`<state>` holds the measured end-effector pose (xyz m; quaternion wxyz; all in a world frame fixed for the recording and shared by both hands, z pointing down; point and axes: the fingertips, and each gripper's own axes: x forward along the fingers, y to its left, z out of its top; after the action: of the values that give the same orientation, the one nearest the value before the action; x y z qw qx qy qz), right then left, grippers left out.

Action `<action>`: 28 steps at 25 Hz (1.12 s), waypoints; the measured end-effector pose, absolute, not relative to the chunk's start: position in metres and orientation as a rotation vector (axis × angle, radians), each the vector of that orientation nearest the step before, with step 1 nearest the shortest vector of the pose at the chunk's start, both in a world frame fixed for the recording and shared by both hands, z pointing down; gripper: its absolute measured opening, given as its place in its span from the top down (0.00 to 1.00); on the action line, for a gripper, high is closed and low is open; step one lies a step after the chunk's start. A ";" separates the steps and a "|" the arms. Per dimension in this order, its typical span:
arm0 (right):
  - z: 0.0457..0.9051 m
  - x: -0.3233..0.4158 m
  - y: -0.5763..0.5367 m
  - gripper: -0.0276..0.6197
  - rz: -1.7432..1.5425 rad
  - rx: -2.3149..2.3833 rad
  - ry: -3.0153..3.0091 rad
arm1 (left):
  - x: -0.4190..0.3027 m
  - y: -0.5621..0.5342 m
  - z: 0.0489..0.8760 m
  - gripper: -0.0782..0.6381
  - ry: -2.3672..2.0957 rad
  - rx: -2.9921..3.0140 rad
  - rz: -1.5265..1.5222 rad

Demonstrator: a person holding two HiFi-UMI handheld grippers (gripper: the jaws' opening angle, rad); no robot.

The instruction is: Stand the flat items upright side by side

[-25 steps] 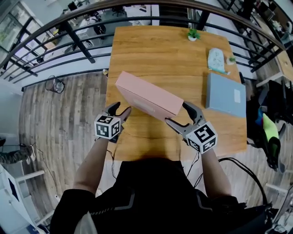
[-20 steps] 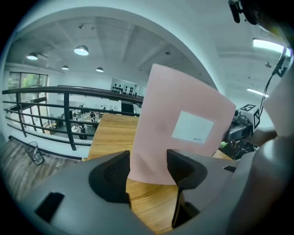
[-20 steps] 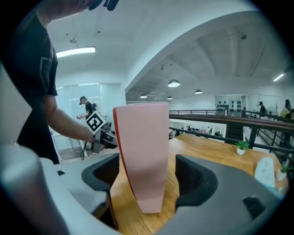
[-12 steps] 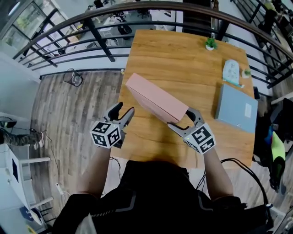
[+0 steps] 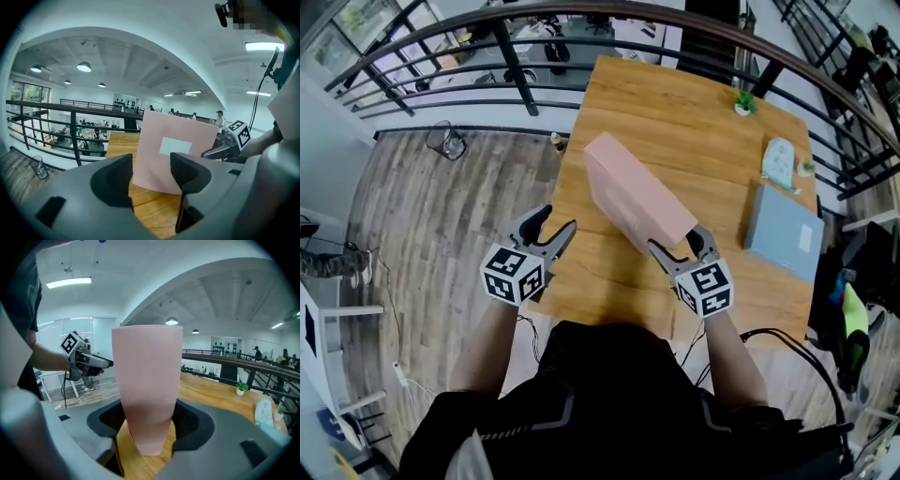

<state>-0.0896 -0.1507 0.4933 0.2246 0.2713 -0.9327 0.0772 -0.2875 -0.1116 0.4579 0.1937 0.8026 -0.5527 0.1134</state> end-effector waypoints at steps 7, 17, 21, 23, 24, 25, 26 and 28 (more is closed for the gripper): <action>0.492 -0.126 -0.164 0.49 0.259 0.948 -2.515 | -0.328 -0.101 0.452 0.52 -1.667 2.184 0.246; 0.492 -0.181 -0.201 0.49 0.309 1.165 -2.448 | -0.363 -0.082 0.426 0.52 -1.711 2.223 0.221; 0.491 -0.196 -0.221 0.49 0.336 1.246 -2.415 | -0.380 -0.073 0.421 0.52 -1.739 2.209 0.206; 0.491 -0.205 -0.230 0.49 0.348 1.287 -2.397 | -0.390 -0.068 0.418 0.52 -1.759 2.199 0.200; 0.491 -0.211 -0.234 0.49 0.354 1.307 -2.387 | -0.396 -0.065 0.416 0.52 -1.771 2.195 0.201; 0.492 -0.217 -0.238 0.49 0.360 1.326 -2.377 | -0.402 -0.062 0.415 0.52 -1.785 2.189 0.203; 0.492 -0.224 -0.241 0.49 0.366 1.344 -2.368 | -0.410 -0.060 0.413 0.52 -1.804 2.179 0.208; 0.492 -0.238 -0.248 0.49 0.379 1.379 -2.351 | -0.423 -0.058 0.410 0.52 -1.843 2.157 0.217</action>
<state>-0.2376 -0.2485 0.4921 0.1937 0.4917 -0.8381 0.1350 -0.4234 -0.0582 0.4096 0.1475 0.7498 -0.6406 0.0753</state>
